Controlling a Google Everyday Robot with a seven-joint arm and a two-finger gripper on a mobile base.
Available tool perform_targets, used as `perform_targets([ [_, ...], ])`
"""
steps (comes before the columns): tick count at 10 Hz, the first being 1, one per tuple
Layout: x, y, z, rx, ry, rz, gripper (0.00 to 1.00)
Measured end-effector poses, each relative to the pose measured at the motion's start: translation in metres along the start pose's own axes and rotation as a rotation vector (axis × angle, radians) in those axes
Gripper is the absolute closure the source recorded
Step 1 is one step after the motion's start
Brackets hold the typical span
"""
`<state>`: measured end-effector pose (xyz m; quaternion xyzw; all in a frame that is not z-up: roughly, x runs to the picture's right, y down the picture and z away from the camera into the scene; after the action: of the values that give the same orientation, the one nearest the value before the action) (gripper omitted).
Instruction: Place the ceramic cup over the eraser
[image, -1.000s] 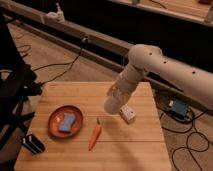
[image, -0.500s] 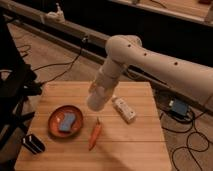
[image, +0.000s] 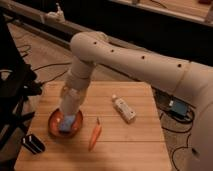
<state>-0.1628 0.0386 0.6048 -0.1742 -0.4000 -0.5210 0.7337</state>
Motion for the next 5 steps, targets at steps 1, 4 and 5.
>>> perform_targets([
  [1,-0.0191,-0.0254,0.0144,-0.002,-0.054,-0.067,1.00],
  [4,-0.0231,-0.0291,0.0164,-0.003,-0.066,-0.080,1.00],
  [5,-0.0243,-0.0309,0.0173,-0.004,-0.068,-0.083,1.00],
])
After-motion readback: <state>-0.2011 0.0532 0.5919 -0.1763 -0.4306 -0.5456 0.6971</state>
